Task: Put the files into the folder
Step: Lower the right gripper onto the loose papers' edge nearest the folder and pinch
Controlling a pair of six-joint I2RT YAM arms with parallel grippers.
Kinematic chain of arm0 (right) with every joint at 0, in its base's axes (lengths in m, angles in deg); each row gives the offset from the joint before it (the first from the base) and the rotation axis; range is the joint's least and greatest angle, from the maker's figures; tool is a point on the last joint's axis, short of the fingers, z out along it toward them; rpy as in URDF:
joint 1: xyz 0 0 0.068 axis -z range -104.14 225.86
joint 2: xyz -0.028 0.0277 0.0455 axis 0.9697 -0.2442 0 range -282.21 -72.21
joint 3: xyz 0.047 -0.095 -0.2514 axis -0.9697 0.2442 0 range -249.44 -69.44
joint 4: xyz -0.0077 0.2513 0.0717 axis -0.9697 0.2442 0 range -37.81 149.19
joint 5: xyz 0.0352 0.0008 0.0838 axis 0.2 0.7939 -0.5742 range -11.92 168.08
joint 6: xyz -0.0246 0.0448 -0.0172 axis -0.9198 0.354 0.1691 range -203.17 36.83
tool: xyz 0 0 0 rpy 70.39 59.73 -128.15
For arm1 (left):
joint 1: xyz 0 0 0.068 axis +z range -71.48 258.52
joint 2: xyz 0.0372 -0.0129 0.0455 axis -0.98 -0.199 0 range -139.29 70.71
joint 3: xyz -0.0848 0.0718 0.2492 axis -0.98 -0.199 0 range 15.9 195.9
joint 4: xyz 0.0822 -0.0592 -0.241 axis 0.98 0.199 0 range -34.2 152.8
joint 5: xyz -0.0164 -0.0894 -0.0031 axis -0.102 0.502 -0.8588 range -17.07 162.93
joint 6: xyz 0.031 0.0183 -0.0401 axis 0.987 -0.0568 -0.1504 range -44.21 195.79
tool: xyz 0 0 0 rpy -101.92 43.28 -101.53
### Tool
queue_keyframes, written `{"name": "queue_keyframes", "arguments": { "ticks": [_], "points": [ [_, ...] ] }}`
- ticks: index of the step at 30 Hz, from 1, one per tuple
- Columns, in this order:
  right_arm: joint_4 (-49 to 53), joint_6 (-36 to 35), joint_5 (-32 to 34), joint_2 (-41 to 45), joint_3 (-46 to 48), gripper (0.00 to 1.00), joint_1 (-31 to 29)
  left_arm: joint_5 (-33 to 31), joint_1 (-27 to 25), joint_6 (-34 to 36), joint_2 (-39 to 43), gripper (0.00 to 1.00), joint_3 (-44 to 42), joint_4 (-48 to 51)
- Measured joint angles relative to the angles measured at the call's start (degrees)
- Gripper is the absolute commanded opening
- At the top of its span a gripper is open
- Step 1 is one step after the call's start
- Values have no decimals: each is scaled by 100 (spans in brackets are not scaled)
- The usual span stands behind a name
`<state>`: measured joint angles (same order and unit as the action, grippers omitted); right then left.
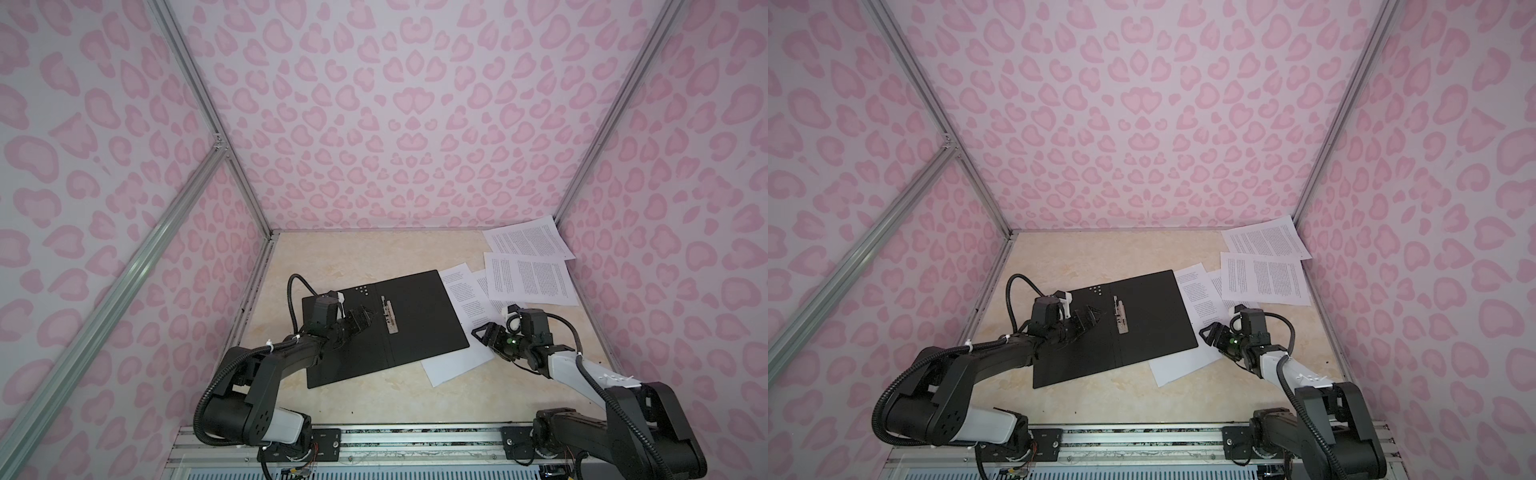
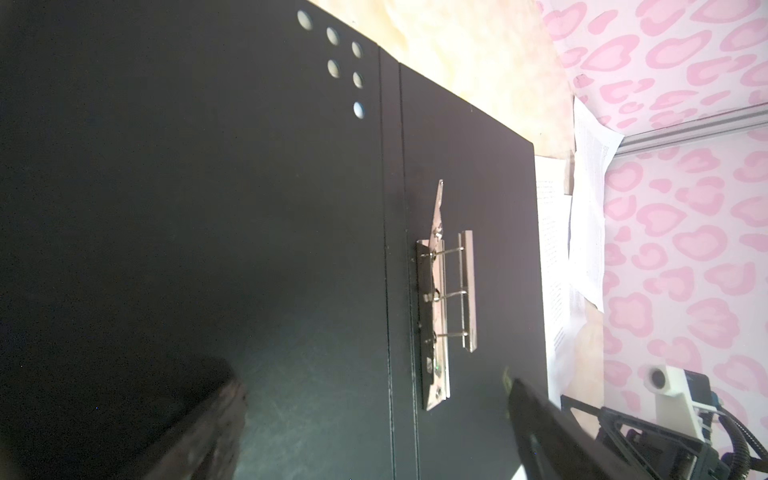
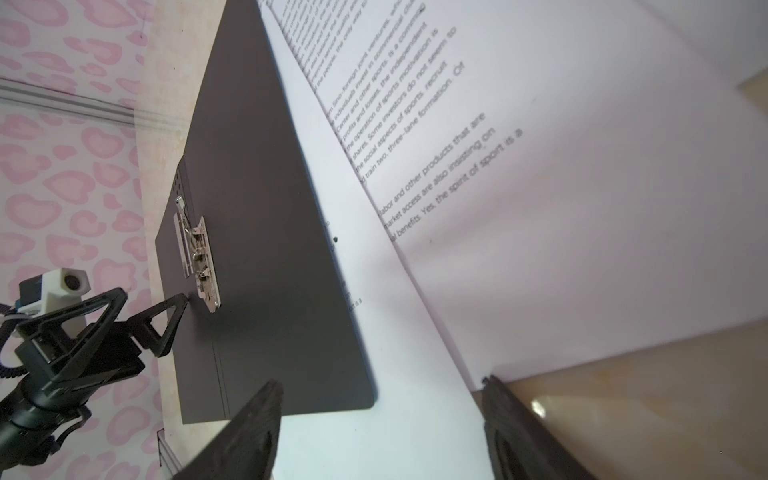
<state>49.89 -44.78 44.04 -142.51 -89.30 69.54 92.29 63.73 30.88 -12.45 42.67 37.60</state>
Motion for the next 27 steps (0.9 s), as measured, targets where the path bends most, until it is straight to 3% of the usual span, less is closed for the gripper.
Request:
{"name": "queue_keyframes", "arguments": {
  "ticks": [9,21,27],
  "points": [
    [511,2,-404,275,37,73,-81,-28,-7,17,-90,100,42,-22],
    [472,7,-671,59,31,62,-391,-94,-48,55,-168,100,96,-66],
    [223,142,-824,162,188,69,-503,-127,-61,59,-216,100,120,-111]
  ]
}}
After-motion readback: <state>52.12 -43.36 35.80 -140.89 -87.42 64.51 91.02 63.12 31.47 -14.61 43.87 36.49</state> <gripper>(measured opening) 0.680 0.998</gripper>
